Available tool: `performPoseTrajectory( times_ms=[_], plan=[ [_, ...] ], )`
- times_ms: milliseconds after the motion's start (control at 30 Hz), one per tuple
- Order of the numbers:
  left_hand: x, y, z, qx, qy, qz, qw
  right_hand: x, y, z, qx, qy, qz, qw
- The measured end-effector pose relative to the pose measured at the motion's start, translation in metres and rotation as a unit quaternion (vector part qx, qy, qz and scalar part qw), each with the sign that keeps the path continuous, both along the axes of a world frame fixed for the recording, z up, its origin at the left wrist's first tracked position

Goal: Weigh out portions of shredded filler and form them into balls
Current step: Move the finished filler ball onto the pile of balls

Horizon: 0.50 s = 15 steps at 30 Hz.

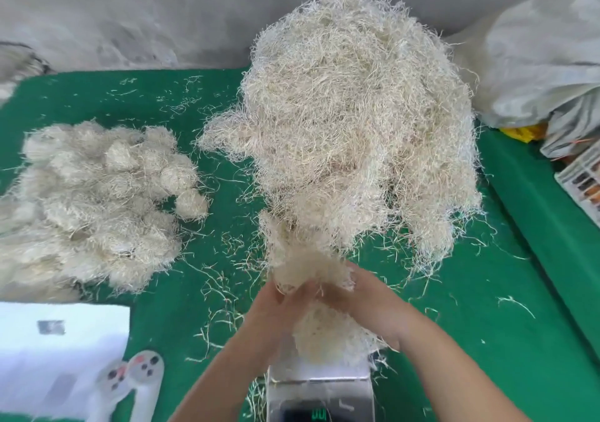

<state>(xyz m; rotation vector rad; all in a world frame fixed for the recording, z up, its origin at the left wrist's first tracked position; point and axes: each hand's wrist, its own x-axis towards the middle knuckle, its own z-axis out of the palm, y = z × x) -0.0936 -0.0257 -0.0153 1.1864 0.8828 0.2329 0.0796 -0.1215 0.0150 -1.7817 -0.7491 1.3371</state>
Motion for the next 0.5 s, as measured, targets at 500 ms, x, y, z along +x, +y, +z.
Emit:
performPoseTrajectory(
  times_ms=[500],
  plan=[
    [-0.035,-0.018,-0.030,0.095,0.216,0.127,0.963,0.000,-0.033,-0.046,-0.020,-0.090,-0.087,0.992]
  ],
)
